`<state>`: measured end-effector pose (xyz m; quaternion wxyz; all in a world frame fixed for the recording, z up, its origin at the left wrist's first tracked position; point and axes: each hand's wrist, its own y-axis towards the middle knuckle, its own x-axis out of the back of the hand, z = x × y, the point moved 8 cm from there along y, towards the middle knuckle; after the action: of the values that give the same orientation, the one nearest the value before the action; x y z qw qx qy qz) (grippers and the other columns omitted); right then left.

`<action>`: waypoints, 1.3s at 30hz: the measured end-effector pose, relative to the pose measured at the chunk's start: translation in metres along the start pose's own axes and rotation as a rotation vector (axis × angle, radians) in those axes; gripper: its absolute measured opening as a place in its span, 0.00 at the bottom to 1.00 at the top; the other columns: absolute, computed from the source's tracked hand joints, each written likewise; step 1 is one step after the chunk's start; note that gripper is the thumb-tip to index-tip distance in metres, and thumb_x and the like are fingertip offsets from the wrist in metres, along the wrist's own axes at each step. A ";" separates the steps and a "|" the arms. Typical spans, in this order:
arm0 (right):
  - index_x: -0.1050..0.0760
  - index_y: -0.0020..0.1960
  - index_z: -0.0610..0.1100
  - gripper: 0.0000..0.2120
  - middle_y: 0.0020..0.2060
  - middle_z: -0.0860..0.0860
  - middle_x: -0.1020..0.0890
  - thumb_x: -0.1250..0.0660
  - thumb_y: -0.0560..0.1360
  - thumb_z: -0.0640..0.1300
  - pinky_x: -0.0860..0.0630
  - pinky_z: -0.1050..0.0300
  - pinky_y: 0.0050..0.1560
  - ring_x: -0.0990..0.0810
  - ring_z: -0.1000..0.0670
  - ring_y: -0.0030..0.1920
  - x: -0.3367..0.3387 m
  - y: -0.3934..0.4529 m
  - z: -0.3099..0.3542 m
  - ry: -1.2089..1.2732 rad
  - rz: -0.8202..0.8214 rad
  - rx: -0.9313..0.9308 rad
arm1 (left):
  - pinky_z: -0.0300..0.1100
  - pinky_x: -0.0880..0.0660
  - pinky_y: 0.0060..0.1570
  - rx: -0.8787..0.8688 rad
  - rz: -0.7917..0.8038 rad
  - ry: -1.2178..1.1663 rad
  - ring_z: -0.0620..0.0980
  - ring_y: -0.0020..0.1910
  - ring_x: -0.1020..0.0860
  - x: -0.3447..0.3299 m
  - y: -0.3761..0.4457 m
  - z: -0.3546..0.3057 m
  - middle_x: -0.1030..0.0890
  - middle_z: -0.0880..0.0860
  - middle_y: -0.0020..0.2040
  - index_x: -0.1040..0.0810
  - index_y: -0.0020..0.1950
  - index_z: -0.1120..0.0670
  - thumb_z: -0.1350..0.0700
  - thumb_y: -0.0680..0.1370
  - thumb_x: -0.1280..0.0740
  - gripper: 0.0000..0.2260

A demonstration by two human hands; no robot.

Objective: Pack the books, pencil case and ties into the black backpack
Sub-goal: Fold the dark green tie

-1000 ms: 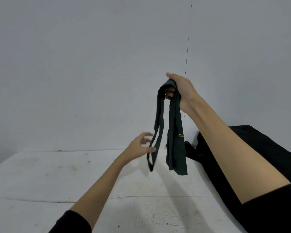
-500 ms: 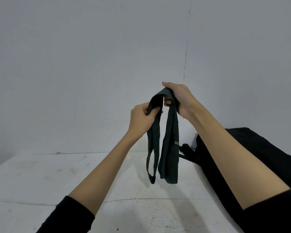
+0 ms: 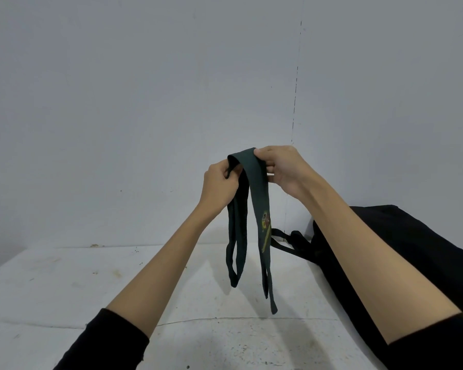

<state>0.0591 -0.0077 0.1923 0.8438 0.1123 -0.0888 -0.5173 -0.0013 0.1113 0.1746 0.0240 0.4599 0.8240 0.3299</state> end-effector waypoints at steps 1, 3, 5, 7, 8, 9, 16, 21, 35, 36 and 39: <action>0.24 0.47 0.38 0.05 0.41 0.45 0.21 0.36 0.77 0.39 0.25 0.58 0.38 0.23 0.48 0.40 0.000 0.000 0.000 0.004 -0.008 0.000 | 0.49 0.24 0.40 -0.007 0.007 -0.004 0.59 0.39 0.23 -0.001 -0.001 0.000 0.18 0.60 0.41 0.21 0.48 0.60 0.60 0.78 0.37 0.06; 0.25 0.44 0.39 0.04 0.40 0.46 0.21 0.36 0.77 0.39 0.25 0.59 0.37 0.24 0.49 0.38 0.001 0.000 0.001 0.012 -0.022 0.001 | 0.53 0.22 0.44 -0.012 0.014 0.017 0.60 0.44 0.20 -0.003 -0.002 -0.001 0.18 0.59 0.44 0.21 0.50 0.60 0.62 0.76 0.34 0.05; 0.25 0.43 0.40 0.05 0.38 0.47 0.22 0.36 0.77 0.38 0.26 0.59 0.38 0.24 0.49 0.38 0.000 0.000 0.000 0.016 -0.024 0.003 | 0.53 0.23 0.41 -0.009 0.014 0.039 0.61 0.42 0.21 -0.004 -0.004 0.000 0.18 0.62 0.44 0.22 0.49 0.62 0.64 0.75 0.35 0.05; 0.25 0.42 0.41 0.05 0.38 0.47 0.22 0.35 0.77 0.38 0.26 0.59 0.38 0.25 0.49 0.38 -0.001 -0.001 0.000 0.019 -0.025 0.010 | 0.49 0.28 0.36 0.011 0.019 0.046 0.57 0.37 0.25 -0.005 -0.004 0.001 0.20 0.65 0.44 0.23 0.47 0.64 0.65 0.75 0.39 0.06; 0.25 0.42 0.41 0.05 0.38 0.47 0.22 0.35 0.77 0.38 0.26 0.59 0.39 0.25 0.49 0.37 -0.001 -0.001 -0.001 0.024 -0.029 0.015 | 0.45 0.30 0.35 0.021 0.023 0.047 0.54 0.36 0.27 -0.005 -0.003 0.002 0.20 0.66 0.43 0.23 0.46 0.64 0.66 0.75 0.40 0.07; 0.25 0.42 0.41 0.05 0.38 0.47 0.22 0.35 0.77 0.38 0.25 0.59 0.39 0.25 0.50 0.37 0.000 -0.001 -0.001 0.032 -0.036 0.019 | 0.43 0.32 0.35 0.026 0.031 0.047 0.53 0.36 0.28 -0.005 -0.003 0.002 0.21 0.66 0.42 0.23 0.46 0.64 0.66 0.75 0.41 0.07; 0.23 0.41 0.40 0.05 0.39 0.46 0.20 0.32 0.75 0.36 0.23 0.59 0.38 0.22 0.49 0.37 0.006 -0.006 -0.002 0.077 -0.125 0.009 | 0.41 0.28 0.37 0.022 0.078 0.028 0.50 0.38 0.25 -0.010 0.001 0.006 0.19 0.58 0.42 0.23 0.47 0.56 0.65 0.78 0.43 0.10; 0.25 0.37 0.39 0.08 0.38 0.45 0.21 0.34 0.75 0.34 0.24 0.56 0.40 0.23 0.46 0.42 0.007 -0.004 -0.007 0.136 -0.231 -0.005 | 0.50 0.21 0.47 0.072 0.090 -0.138 0.51 0.42 0.20 -0.018 -0.005 0.014 0.18 0.53 0.42 0.22 0.43 0.50 0.63 0.80 0.40 0.12; 0.32 0.43 0.44 0.09 0.46 0.47 0.25 0.32 0.73 0.36 0.26 0.56 0.43 0.26 0.48 0.46 0.017 -0.009 -0.013 0.191 -0.523 -0.018 | 0.50 0.21 0.52 0.215 0.150 -0.421 0.56 0.52 0.20 -0.043 -0.023 0.030 0.18 0.52 0.50 0.24 0.53 0.48 0.63 0.80 0.39 0.10; 0.33 0.42 0.45 0.10 0.47 0.46 0.25 0.32 0.73 0.36 0.27 0.56 0.41 0.27 0.48 0.45 0.017 -0.009 -0.011 0.199 -0.525 -0.011 | 0.49 0.21 0.51 0.214 0.146 -0.433 0.55 0.51 0.20 -0.044 -0.024 0.031 0.18 0.51 0.49 0.24 0.51 0.47 0.63 0.80 0.39 0.11; 0.33 0.45 0.46 0.10 0.48 0.46 0.26 0.33 0.73 0.36 0.29 0.59 0.36 0.27 0.50 0.42 0.016 -0.011 -0.010 0.218 -0.534 -0.003 | 0.46 0.21 0.50 0.218 0.130 -0.472 0.51 0.48 0.20 -0.047 -0.026 0.031 0.18 0.48 0.46 0.24 0.49 0.45 0.63 0.80 0.38 0.12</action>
<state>0.0591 -0.0258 0.1803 0.6823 0.1854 0.0360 -0.7063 0.0166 0.0821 0.1233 0.1446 0.5760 0.7950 0.1239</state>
